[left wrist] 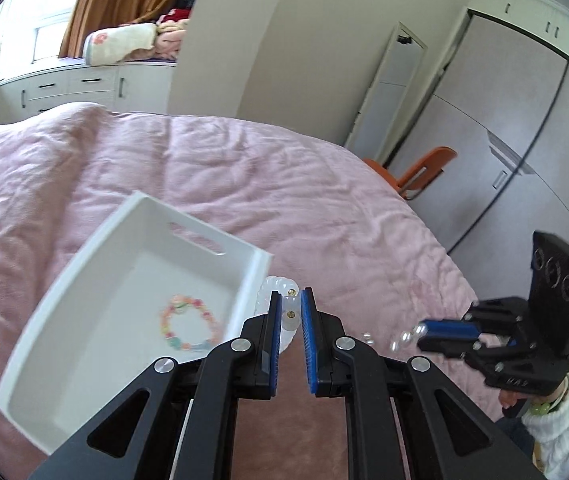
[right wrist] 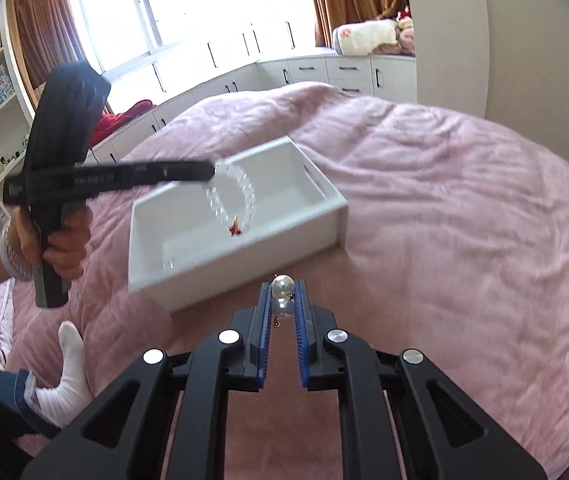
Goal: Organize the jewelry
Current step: 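Carry the jade-bead bracelet to the white tray with the left gripper while the right holds the earring, then open the right gripper over the tray while the left gripper releases the jade-bead bracelet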
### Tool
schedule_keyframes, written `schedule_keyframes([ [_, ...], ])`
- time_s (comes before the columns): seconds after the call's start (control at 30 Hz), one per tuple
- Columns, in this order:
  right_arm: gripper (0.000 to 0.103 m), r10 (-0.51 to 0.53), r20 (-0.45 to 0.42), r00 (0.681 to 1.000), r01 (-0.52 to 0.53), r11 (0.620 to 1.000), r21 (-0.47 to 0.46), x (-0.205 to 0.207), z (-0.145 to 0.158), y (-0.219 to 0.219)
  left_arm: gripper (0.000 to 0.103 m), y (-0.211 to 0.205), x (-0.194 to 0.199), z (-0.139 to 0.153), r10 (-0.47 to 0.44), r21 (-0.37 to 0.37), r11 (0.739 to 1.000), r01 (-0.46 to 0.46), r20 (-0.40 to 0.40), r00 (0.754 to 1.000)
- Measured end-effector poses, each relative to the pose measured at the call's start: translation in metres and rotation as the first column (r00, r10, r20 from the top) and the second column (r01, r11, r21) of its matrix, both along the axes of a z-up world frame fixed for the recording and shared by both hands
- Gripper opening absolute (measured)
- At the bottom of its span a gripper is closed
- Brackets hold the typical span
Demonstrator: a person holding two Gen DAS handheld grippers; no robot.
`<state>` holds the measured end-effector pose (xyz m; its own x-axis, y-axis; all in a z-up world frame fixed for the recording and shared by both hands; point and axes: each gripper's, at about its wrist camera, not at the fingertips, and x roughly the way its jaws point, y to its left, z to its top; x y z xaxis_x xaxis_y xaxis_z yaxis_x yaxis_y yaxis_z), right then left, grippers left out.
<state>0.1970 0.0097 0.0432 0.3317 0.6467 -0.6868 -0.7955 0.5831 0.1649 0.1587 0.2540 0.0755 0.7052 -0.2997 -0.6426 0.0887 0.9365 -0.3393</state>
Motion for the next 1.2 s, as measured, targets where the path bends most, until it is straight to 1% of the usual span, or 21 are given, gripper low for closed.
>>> schedule_keyframes([
  [0.07,0.012,0.013,0.001,1.000,-0.013,1.000,0.014,0.005,0.009,0.021,0.015,0.018,-0.008,-0.001,0.029,-0.003,1.000,-0.029,-0.002,1.000],
  [0.3,0.012,0.042,0.022,0.999,-0.042,0.999,0.012,0.018,0.031,0.088,0.015,0.072,-0.039,-0.017,0.100,0.002,0.995,-0.100,-0.040,0.994],
  [0.47,0.012,0.042,0.016,0.999,-0.042,0.999,0.006,0.025,0.033,0.134,0.015,0.099,-0.056,-0.024,0.134,-0.005,0.991,-0.134,-0.048,0.990],
  [0.6,0.012,0.032,-0.003,0.999,-0.032,0.999,-0.013,0.030,0.019,0.162,0.015,0.110,-0.068,-0.034,0.141,-0.001,0.990,-0.141,-0.058,0.988],
  [0.77,0.012,0.011,-0.035,0.999,-0.012,0.999,-0.040,0.035,-0.007,0.190,0.015,0.114,-0.074,-0.055,0.144,0.002,0.989,-0.145,-0.092,0.985],
  [0.83,0.012,0.001,-0.056,0.998,-0.004,0.999,-0.049,0.036,-0.019,0.198,0.015,0.115,-0.076,-0.063,0.145,-0.003,0.989,-0.146,-0.107,0.984],
  [0.97,0.012,-0.014,-0.076,0.997,0.007,0.996,-0.091,0.039,-0.044,0.210,0.015,0.113,-0.079,-0.076,0.134,0.016,0.991,-0.133,-0.132,0.982],
  [1.1,0.015,-0.030,-0.088,0.996,0.020,0.994,-0.110,0.040,-0.059,0.213,0.015,0.110,-0.080,-0.083,0.130,0.031,0.991,-0.127,-0.144,0.981],
  [1.13,0.022,-0.034,-0.091,0.995,0.024,0.994,-0.111,0.041,-0.061,0.213,0.015,0.110,-0.079,-0.083,0.129,0.031,0.992,-0.126,-0.143,0.981],
  [1.17,0.033,-0.044,-0.092,0.995,0.033,0.993,-0.118,0.041,-0.063,0.212,0.015,0.110,-0.079,-0.083,0.131,0.034,0.991,-0.127,-0.145,0.981],
  [1.2,0.058,-0.054,-0.087,0.995,0.044,0.991,-0.124,0.041,-0.064,0.210,0.016,0.109,-0.078,-0.083,0.134,0.039,0.991,-0.130,-0.149,0.980],
])
